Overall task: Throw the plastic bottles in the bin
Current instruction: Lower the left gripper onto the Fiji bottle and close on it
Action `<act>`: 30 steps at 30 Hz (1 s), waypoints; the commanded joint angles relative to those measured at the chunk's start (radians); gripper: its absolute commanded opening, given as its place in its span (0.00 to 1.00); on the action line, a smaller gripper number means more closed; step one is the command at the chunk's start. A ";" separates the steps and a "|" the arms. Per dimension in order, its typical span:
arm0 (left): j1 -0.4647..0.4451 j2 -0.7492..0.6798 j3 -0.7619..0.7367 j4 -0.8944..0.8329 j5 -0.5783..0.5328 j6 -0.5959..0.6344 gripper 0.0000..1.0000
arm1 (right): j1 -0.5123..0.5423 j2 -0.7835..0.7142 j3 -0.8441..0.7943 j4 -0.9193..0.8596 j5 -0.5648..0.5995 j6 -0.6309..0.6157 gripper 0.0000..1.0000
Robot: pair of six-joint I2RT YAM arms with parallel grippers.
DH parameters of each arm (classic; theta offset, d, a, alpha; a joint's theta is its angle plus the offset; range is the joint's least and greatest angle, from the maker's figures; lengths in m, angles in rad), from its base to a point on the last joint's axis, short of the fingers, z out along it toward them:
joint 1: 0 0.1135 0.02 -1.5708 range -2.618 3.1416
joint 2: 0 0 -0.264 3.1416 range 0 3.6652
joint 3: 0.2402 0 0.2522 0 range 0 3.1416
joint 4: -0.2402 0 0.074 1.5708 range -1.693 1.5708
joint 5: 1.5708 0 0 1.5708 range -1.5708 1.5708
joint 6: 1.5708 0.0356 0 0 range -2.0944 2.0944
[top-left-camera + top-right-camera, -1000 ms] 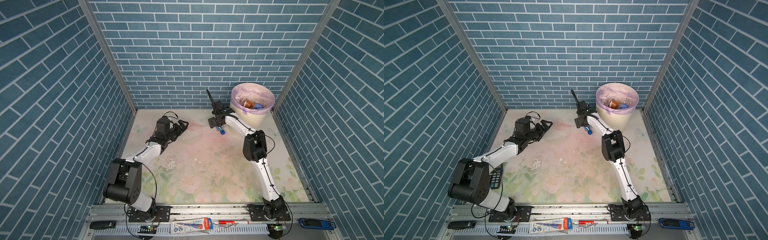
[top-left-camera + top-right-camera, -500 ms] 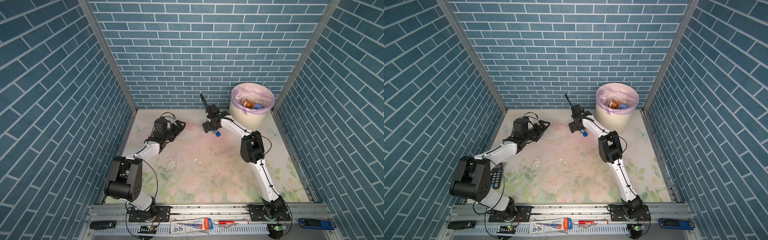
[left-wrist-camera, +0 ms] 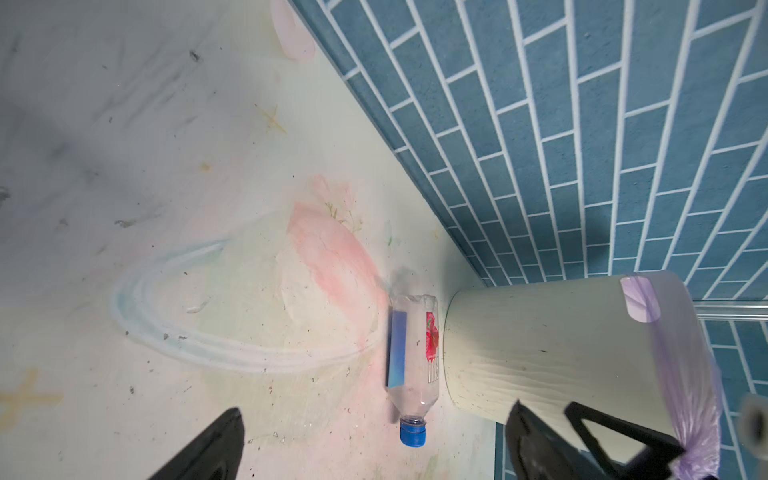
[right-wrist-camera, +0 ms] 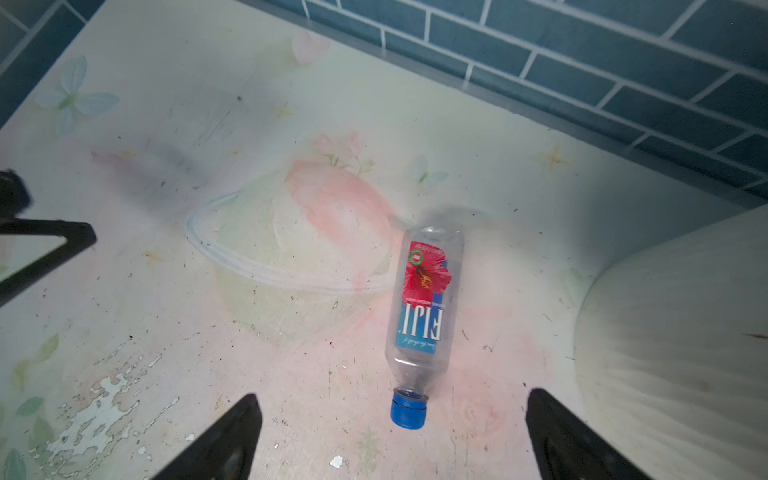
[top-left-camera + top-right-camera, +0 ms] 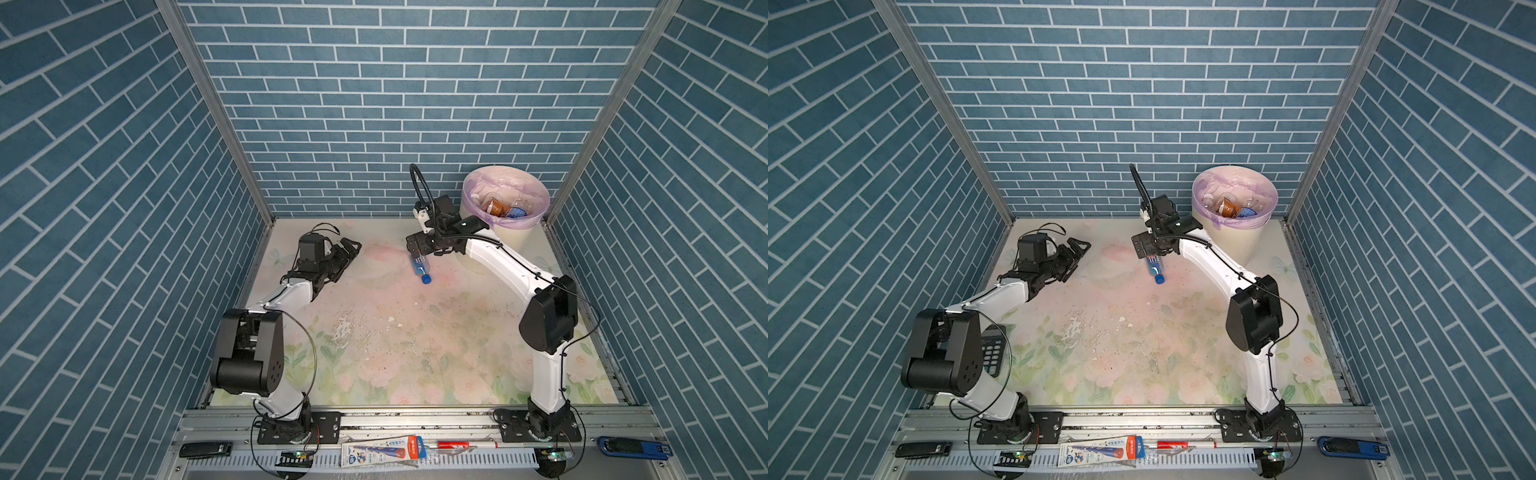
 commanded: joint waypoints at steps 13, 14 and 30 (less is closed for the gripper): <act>-0.250 0.357 0.571 -0.542 -0.029 0.327 0.99 | -0.027 -0.412 -0.190 0.038 0.090 -0.079 0.99; -0.261 0.383 0.601 -0.557 -0.035 0.340 0.99 | -0.031 -0.424 -0.188 0.032 0.100 -0.085 0.99; -0.381 0.750 1.122 -0.894 -0.127 0.464 0.99 | -0.131 -0.634 -0.373 0.104 0.086 -0.086 0.99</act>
